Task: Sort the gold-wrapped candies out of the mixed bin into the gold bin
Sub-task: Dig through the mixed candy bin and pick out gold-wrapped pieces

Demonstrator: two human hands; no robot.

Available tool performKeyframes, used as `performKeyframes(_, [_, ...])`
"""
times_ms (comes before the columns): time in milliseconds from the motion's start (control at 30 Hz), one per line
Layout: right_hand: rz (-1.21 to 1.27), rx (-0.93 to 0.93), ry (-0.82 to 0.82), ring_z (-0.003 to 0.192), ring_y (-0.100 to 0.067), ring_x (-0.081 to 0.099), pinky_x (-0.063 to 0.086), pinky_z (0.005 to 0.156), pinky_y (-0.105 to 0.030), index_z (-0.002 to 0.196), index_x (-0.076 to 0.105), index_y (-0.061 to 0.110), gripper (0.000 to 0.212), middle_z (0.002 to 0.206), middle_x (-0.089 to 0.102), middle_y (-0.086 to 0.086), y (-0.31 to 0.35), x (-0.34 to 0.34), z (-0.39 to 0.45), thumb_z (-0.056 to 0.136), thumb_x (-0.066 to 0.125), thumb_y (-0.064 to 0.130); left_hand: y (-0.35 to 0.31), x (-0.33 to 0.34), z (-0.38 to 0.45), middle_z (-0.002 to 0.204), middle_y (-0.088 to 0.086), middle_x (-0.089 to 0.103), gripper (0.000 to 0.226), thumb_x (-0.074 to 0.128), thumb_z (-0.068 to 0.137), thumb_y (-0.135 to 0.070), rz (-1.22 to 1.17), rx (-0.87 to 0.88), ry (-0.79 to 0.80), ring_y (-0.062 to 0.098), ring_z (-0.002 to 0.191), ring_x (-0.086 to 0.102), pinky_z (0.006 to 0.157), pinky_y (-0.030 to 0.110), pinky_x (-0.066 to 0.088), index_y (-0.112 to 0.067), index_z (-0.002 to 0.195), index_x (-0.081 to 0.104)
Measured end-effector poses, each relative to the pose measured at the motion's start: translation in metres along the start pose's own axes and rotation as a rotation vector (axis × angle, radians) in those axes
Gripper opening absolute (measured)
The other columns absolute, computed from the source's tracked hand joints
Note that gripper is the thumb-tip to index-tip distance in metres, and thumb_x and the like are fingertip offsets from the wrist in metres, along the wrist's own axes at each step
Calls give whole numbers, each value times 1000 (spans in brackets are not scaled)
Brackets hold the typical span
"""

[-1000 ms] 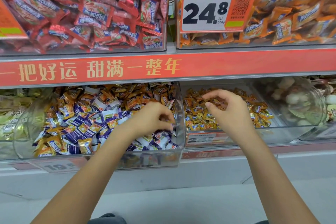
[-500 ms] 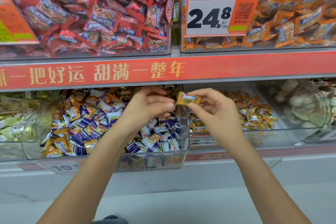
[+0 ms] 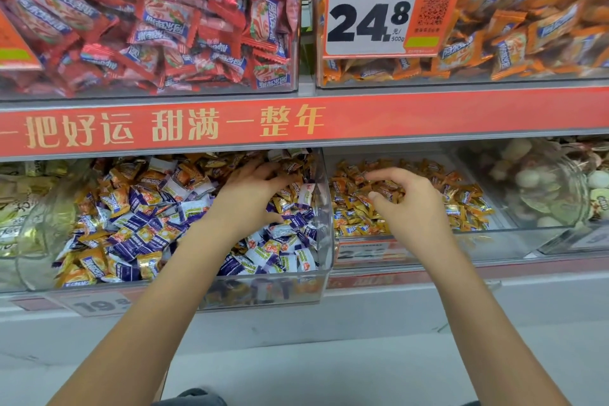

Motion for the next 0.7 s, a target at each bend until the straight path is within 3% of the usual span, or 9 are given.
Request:
performKeyframes(67, [13, -1, 3, 31, -6, 39, 33, 35, -13, 111, 66, 26, 23, 90, 58, 16, 1, 1, 0, 91, 61, 15, -11, -3, -2, 144, 0, 39, 54, 67, 86, -29, 71, 58, -20, 25, 125, 44, 93, 39, 49, -37, 136, 47])
performKeyframes(133, [36, -4, -5, 31, -5, 39, 34, 35, -13, 110, 66, 26, 22, 93, 58, 17, 4, 0, -1, 91, 60, 16, -18, 0, -3, 136, -1, 45, 42, 60, 91, -24, 121, 106, -9, 23, 112, 52, 79, 35, 53, -37, 131, 53])
performKeyframes(300, [36, -22, -16, 38, -9, 45, 36, 39, -18, 108, 67, 27, 20, 93, 61, 16, 8, 0, -3, 91, 60, 16, -10, 2, -1, 129, -3, 51, 34, 56, 94, -32, -15, 78, -4, 22, 106, 56, 78, 34, 50, -36, 128, 58])
performKeyframes(367, [35, -20, -3, 62, -19, 60, 43, 52, -22, 108, 68, 26, 21, 96, 60, 17, 10, 1, -3, 92, 60, 16, -11, 5, 0, 122, -2, 59, 30, 57, 94, -27, -91, 95, 21, 20, 101, 59, 79, 33, 50, -30, 123, 63])
performKeyframes(433, [41, -8, 2, 87, -31, 62, 45, 67, -21, 108, 69, 25, 21, 99, 60, 19, 10, 3, -3, 91, 61, 15, -11, 2, -1, 115, 0, 67, 25, 64, 89, -21, -275, 92, 14, 11, 93, 64, 79, 27, 51, -22, 114, 70])
performKeyframes(500, [77, -42, -5, 90, -28, 63, 49, 68, -19, 105, 69, 26, 20, 100, 62, 21, 15, 3, -3, 91, 61, 15, -1, -13, -5, 106, 1, 71, 23, 71, 83, -19, -512, -14, -74, -8, 69, 59, 67, 7, 44, -16, 106, 73])
performKeyframes(533, [110, -78, -5, 88, -20, 64, 51, 72, -21, 103, 69, 27, 20, 99, 64, 22, 20, 3, -4, 90, 62, 15, 8, -21, -8, 100, 2, 71, 25, 73, 81, -20, -615, -97, -137, -10, 59, 54, 60, 4, 40, -13, 105, 73])
performKeyframes(600, [213, -181, 10, 85, -4, 62, 53, 75, -27, 102, 68, 31, 22, 98, 65, 20, 38, 3, -7, 88, 65, 15, 24, -31, -18, 89, 3, 71, 27, 75, 78, -24, -811, -283, -214, -6, 54, 57, 54, 6, 40, -13, 103, 72])
performKeyframes(700, [279, -407, 120, 86, 4, 56, 46, 67, -18, 114, 62, 39, 40, 108, 58, 23, 75, 12, -22, 80, 74, 21, 15, -38, -32, 81, 4, 75, 25, 75, 77, -22, -1141, -364, -159, 11, 69, 70, 63, 15, 52, -9, 98, 73])
Point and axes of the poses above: each hand's wrist, its own z-axis towards the middle knuckle, its own x-axis out of the palm, y = z × x, the point moved 10 cm from there along z, towards the middle knuckle
